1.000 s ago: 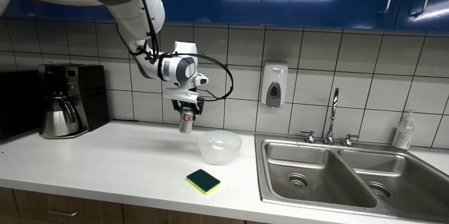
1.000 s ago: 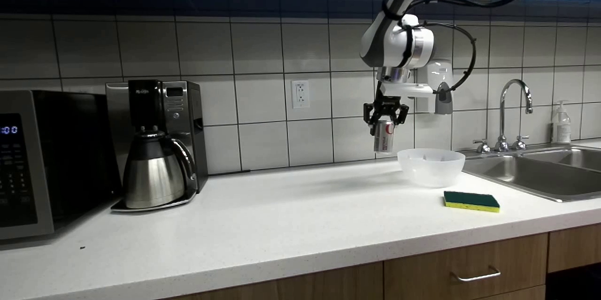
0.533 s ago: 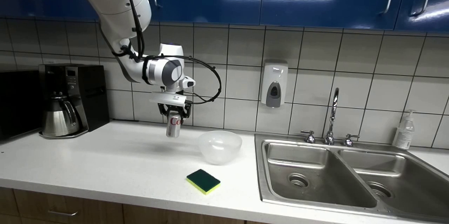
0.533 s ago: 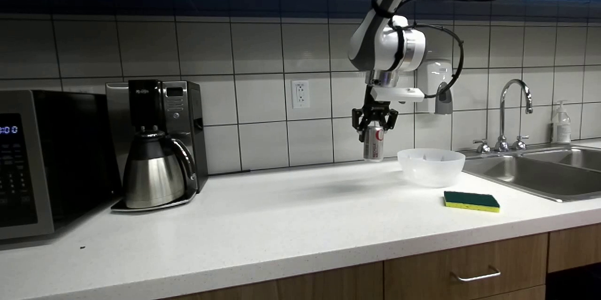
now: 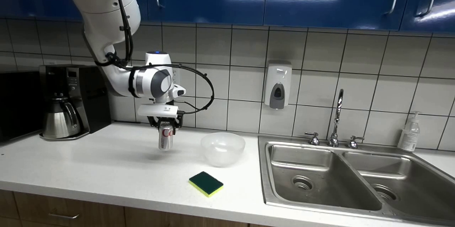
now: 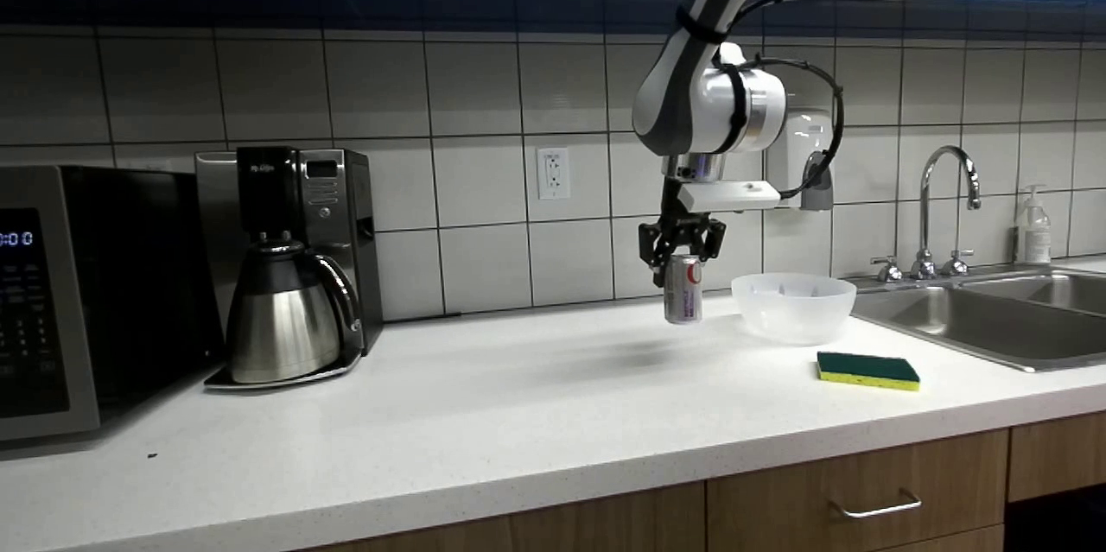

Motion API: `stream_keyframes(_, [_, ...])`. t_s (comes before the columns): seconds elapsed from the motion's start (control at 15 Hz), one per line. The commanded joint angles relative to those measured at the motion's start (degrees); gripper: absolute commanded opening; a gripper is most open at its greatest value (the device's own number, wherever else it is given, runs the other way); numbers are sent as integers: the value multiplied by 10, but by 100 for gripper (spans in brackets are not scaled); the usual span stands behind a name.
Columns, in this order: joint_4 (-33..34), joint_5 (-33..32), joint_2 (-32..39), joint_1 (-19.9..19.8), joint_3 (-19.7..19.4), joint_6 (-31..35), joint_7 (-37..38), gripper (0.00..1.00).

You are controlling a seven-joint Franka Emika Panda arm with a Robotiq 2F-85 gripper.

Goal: Move the can of coke from the bowl to the counter top

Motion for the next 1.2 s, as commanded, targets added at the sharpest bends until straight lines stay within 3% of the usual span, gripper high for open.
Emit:
stream_keyframes(0.0, [-62,-28,-36,11,-11,39,-5,37])
stream_keyframes(1.13, [-150,-72,-42,10,-24,104,-6,37])
